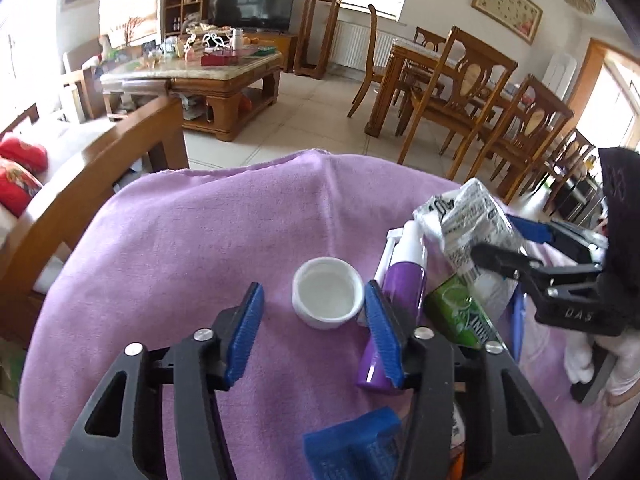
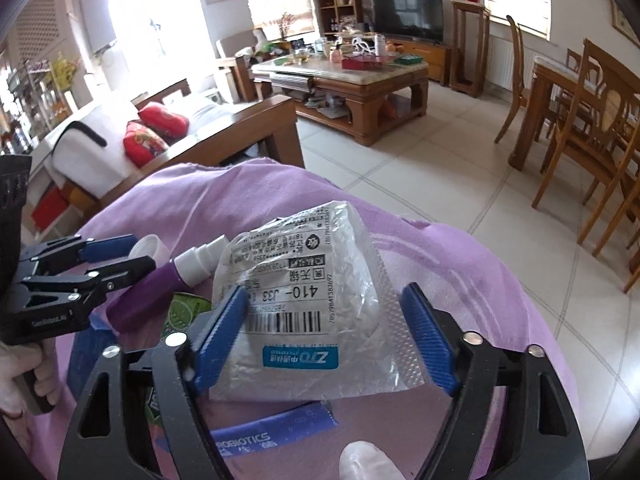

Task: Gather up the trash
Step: 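Grasp the white lid with the left tool while the right grasps the clear bag, then carry the lid and bag over the bin and open both tools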

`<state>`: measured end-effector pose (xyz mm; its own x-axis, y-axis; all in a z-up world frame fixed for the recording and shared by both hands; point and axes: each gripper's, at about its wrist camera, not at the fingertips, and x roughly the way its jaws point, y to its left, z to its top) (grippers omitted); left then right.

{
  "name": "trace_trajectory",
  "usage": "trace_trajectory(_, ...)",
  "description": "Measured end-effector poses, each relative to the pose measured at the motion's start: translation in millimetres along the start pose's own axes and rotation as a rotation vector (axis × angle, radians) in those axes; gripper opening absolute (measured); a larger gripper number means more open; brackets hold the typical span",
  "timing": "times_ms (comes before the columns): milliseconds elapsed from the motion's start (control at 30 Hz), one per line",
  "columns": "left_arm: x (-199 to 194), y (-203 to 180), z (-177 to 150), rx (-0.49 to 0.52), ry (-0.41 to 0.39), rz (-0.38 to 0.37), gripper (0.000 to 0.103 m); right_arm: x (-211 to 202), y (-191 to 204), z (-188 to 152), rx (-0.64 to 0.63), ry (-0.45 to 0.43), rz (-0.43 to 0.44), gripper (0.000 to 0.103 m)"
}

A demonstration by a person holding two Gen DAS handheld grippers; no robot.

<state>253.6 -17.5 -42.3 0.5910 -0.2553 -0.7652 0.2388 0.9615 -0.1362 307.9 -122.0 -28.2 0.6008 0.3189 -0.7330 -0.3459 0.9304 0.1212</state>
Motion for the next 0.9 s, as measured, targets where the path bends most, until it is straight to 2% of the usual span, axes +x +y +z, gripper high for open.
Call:
trace_trajectory(33,-0.9,-1.2,-1.4,0.016,0.001,0.013,0.04,0.2,3.1,0.0,-0.001,0.008,0.016,0.051)
trace_trajectory(67,-0.7,-2.3,-1.9,0.035,0.0,0.025,0.036,-1.6,7.0,-1.4,-0.006,0.005,0.005,0.047)
trace_trajectory(133,-2.3,0.3,-3.4,0.04,-0.005,0.016,0.036,-5.9,12.9,-2.2,-0.015,-0.003,-0.018,0.03)
trace_trajectory(233,-4.5,11.2,-3.9,-0.005,-0.019,-0.027,0.035,-23.8,7.4,-4.8,0.038,-0.025,0.023,0.018)
trace_trajectory(400,-26.5,14.5,2.3,-0.038,-0.115,-0.055,0.035,-69.4,10.9,-13.2,0.08,-0.1,0.077,0.013)
trace_trajectory(567,-64.9,-0.7,-6.1,-0.034,-0.222,-0.106,0.035,-127.9,23.7,-28.8,0.062,-0.223,0.066,0.013)
trace_trajectory(700,-87.3,-20.4,-20.2,-0.019,-0.258,-0.153,0.035,-167.5,36.5,-43.2,0.045,-0.279,0.051,0.013)
trace_trajectory(900,-121.3,-56.9,-39.6,0.022,-0.288,-0.209,0.035,-234.8,29.7,-88.4,0.084,-0.363,0.066,0.013)
